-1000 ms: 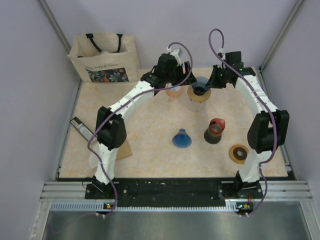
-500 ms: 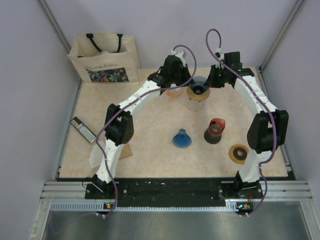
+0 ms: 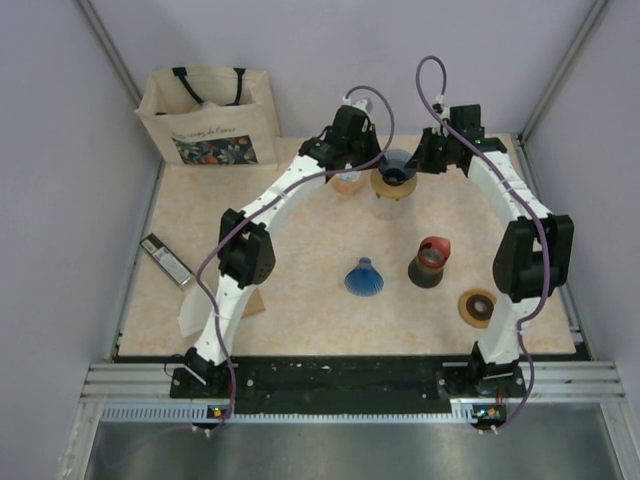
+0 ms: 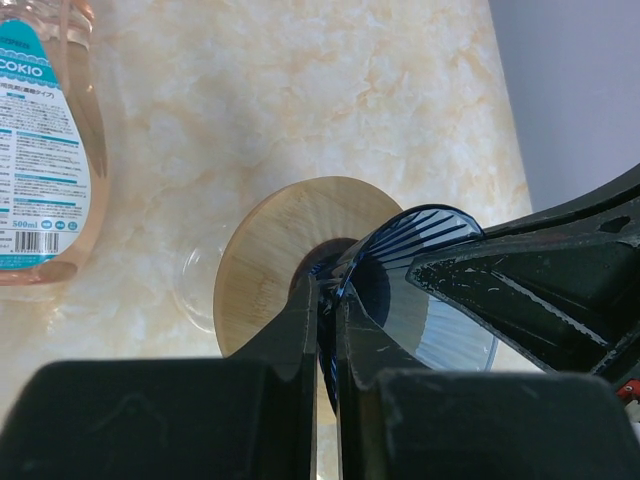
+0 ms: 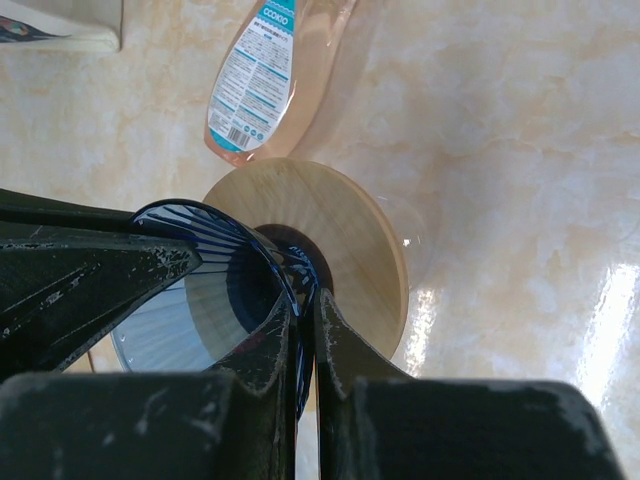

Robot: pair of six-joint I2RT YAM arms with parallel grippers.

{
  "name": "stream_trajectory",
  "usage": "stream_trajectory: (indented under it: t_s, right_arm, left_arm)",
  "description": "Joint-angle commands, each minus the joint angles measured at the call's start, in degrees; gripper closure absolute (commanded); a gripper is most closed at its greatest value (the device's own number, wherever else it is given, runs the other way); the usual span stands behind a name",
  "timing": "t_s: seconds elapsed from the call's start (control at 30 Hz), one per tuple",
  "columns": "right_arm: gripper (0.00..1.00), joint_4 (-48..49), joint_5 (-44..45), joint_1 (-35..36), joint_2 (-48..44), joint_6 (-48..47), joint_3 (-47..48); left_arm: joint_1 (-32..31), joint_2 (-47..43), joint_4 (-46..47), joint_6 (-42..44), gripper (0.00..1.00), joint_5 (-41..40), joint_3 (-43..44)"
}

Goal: Place the coffee filter in the dripper

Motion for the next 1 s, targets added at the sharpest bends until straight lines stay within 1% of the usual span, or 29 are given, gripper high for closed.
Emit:
stream_trajectory:
  t_s: [0.0, 0.1, 0.17, 0.27, 0.43, 0.57, 0.73, 0.83, 0.9, 0.97]
  right_arm:
    - [1.00, -12.08, 7.87, -0.98, 10.97, -1.72, -7.72]
    - [1.00, -14.19, 9.98, -0.89, 13.34, -1.02, -7.72]
    - [1.00, -15.16, 11.30, -0.89, 14.40, -0.67, -7.89]
    - [1.00, -15.25, 14.11, -0.81, 14.58, -0.32, -8.69]
    - [1.00, -16.13, 15.88, -0.72, 15.90, 0.39, -8.78]
    - [1.00, -16.13, 13.60, -0.54, 14.32, -0.40, -7.29]
    - [1.00, -18.59, 10.26, 1.30, 11.69, -2.24, -0.27]
    - [1.00, -19.03, 4.56, 1.92, 11.07, -3.13, 3.69]
    - [0.97, -19.82, 2.96, 2.36, 10.80, -2.95, 6.06]
    - [0.94, -20.61, 3.74, 2.80, 10.80, -2.69, 8.35]
  left_arm:
    - [1.39, 4.98, -17.07, -0.99, 1.00, -5.06, 0.83]
    - [1.47, 7.00, -22.25, -0.03, 1.00, -8.22, 1.96]
    - [1.48, 8.76, -25.69, 0.15, 1.00, -8.14, 3.81]
    - [1.56, 9.82, -26.75, 0.59, 1.00, -8.13, 3.73]
    - [1.48, 9.65, -27.98, 1.82, 1.00, -8.14, 3.64]
    - [1.56, 7.36, -24.56, 1.47, 1.00, -4.72, 2.41]
    - [1.48, 4.20, -19.64, 0.59, 1.00, -0.94, 2.06]
    - [1.74, 1.92, -15.87, 0.15, 1.00, 2.13, 0.92]
    - [1.91, 0.25, -12.97, -0.81, 1.00, 3.63, -0.83]
    - [2.00, -1.07, -10.42, -1.60, 0.97, 4.60, -2.33]
